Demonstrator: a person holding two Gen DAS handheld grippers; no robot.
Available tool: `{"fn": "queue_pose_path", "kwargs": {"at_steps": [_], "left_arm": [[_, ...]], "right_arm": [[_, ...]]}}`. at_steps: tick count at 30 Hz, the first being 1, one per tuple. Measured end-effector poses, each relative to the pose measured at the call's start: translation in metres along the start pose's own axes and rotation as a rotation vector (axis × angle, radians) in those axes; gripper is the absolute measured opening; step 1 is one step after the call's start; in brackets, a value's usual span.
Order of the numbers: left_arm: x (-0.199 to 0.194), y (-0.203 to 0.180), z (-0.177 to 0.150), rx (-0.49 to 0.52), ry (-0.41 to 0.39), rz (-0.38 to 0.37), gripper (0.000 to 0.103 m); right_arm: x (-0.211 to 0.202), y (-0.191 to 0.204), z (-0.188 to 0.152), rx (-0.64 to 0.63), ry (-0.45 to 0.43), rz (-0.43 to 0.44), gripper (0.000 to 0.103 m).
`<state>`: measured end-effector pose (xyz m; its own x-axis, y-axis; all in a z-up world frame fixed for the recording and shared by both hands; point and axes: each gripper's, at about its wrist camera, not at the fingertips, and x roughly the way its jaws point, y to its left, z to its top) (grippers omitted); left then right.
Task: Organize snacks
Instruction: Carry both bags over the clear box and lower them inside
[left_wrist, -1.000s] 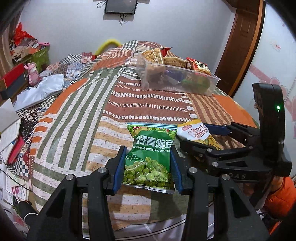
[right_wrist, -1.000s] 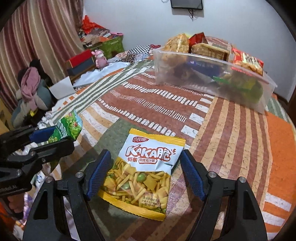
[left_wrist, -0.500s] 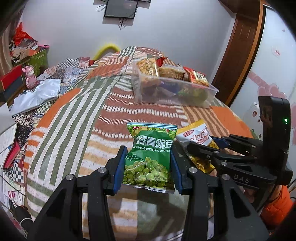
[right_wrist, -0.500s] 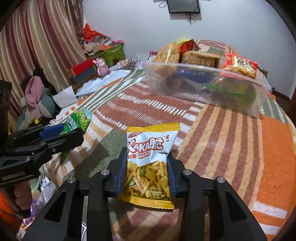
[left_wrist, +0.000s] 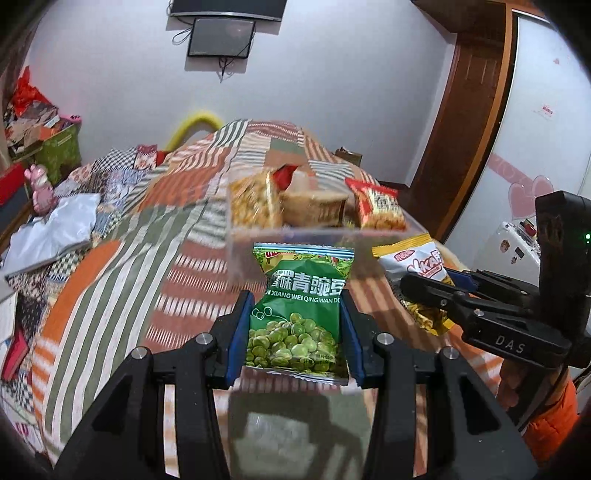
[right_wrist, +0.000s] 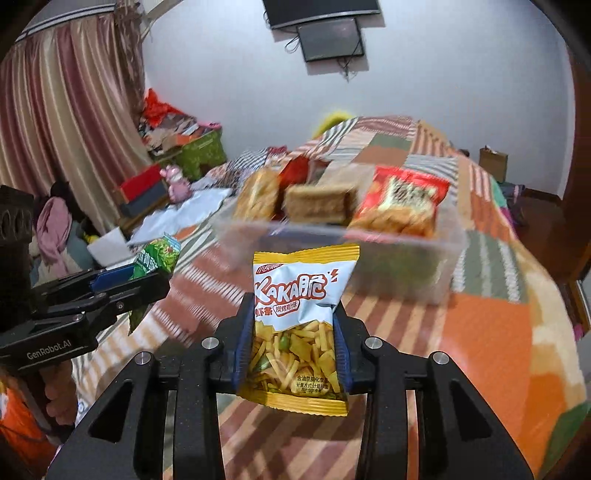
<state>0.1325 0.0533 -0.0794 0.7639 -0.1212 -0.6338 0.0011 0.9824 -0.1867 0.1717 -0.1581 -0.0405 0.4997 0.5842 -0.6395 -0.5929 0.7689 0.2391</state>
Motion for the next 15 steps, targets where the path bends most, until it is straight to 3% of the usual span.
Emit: {"fn": "queue_pose_path", "kwargs": {"at_steps": [15], "left_arm": [[0.074,-0.011,0.073,0.049,-0.01,0.006,0.044]], "right_arm": [[0.027,-0.029,0.065,-0.032,-0.06,-0.058,0.034]]}}
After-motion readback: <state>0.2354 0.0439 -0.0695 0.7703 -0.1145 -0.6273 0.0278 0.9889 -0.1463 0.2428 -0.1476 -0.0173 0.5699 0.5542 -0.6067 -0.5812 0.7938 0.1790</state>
